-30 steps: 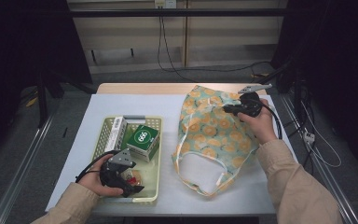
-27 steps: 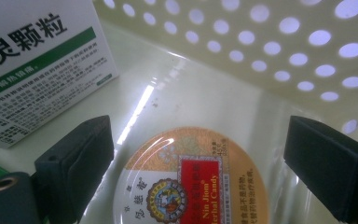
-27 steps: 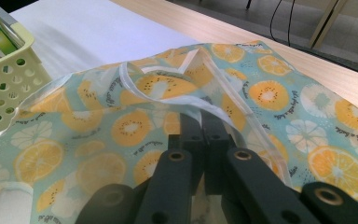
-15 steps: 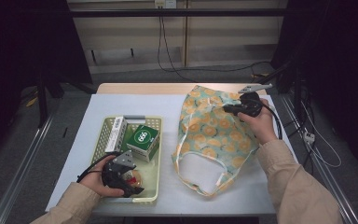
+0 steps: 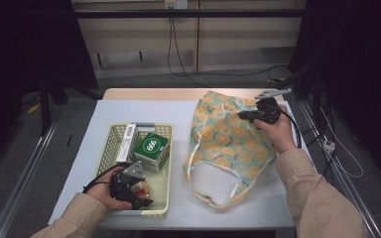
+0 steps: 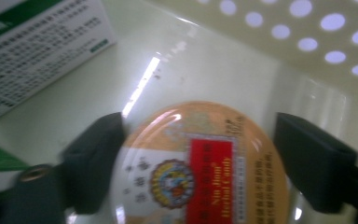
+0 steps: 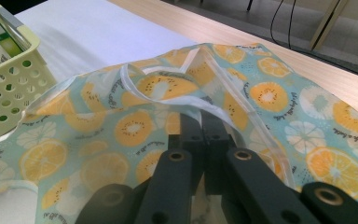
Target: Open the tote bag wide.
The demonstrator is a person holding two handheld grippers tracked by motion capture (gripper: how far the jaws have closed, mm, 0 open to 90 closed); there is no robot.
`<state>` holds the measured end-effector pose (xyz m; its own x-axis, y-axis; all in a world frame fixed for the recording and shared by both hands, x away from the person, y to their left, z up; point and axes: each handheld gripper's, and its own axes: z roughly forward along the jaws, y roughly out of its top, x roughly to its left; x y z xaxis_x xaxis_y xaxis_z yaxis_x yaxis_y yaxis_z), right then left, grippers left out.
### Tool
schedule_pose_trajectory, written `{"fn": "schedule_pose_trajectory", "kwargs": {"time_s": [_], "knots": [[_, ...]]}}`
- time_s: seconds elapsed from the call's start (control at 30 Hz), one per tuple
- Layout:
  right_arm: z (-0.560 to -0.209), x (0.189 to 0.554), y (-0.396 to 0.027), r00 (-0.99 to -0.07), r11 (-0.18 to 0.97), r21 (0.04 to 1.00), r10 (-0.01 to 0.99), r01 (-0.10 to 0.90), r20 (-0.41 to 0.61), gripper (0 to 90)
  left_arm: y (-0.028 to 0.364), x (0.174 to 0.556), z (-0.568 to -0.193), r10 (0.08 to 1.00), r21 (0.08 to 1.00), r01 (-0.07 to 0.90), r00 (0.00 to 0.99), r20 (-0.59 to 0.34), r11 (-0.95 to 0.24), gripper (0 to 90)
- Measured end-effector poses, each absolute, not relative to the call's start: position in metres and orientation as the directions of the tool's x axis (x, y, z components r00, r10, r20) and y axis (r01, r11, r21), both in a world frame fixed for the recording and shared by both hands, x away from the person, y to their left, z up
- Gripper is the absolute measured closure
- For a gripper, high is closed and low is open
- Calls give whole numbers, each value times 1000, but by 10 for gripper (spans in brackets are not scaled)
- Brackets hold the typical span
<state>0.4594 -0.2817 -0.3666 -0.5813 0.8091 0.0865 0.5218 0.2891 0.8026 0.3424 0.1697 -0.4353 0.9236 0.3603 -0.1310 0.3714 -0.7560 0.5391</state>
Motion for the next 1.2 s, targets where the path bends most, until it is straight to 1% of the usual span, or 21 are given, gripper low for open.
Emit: {"fn": "schedule_pose_trajectory", "kwargs": {"time_s": [0.17, 0.3, 0.43, 0.5, 0.53, 0.6, 0.67, 0.7, 0.83, 0.93, 0.97, 1.0, 1.03, 1.1, 1.2], "knots": [[-366, 459, -284, -579, 286, 804, 810, 521, 87, 900, 166, 343, -434, 382, 531, 390, 915, -131, -752, 218], [-367, 459, -283, -579, 286, 804, 811, 522, 88, 900, 159, 346, -435, 389, 546, 405, 909, -153, -733, 219], [-368, 460, -282, -583, 289, 804, 808, 520, 86, 900, 153, 351, -433, 395, 592, 407, 905, -158, -696, 218], [-368, 459, -281, -585, 288, 804, 806, 520, 89, 900, 154, 351, -432, 388, 596, 395, 910, -148, -699, 216], [-368, 460, -281, -586, 288, 805, 806, 519, 90, 900, 155, 352, -432, 374, 593, 379, 917, -139, -710, 210], [-367, 460, -280, -584, 287, 805, 806, 520, 90, 900, 155, 350, -431, 364, 583, 367, 923, -129, -725, 153], [-367, 460, -280, -585, 287, 805, 806, 520, 91, 900, 157, 348, -430, 354, 572, 359, 927, -125, -738, 137], [-367, 459, -280, -587, 288, 804, 805, 520, 91, 900, 158, 347, -430, 346, 569, 356, 929, -131, -741, 114], [-367, 459, -278, -588, 289, 807, 804, 515, 88, 900, 160, 344, -435, 342, 535, 350, 932, -119, -769, 98], [-366, 459, -277, -588, 290, 808, 804, 513, 85, 900, 159, 343, -437, 333, 525, 336, 937, -105, -782, 104], [-366, 459, -277, -588, 288, 808, 805, 513, 87, 900, 159, 343, -437, 335, 530, 336, 937, -102, -778, 119], [-366, 458, -277, -586, 289, 807, 805, 515, 86, 900, 160, 344, -436, 339, 533, 338, 935, -99, -776, 160], [-366, 459, -278, -587, 292, 806, 805, 515, 83, 900, 161, 345, -435, 355, 538, 359, 928, -115, -763, 200], [-366, 459, -278, -587, 290, 806, 805, 516, 86, 900, 162, 347, -435, 366, 534, 376, 922, -130, -757, 202], [-366, 459, -278, -588, 288, 807, 804, 516, 89, 900, 162, 346, -431, 378, 556, 384, 916, -133, -737, 204]]}}
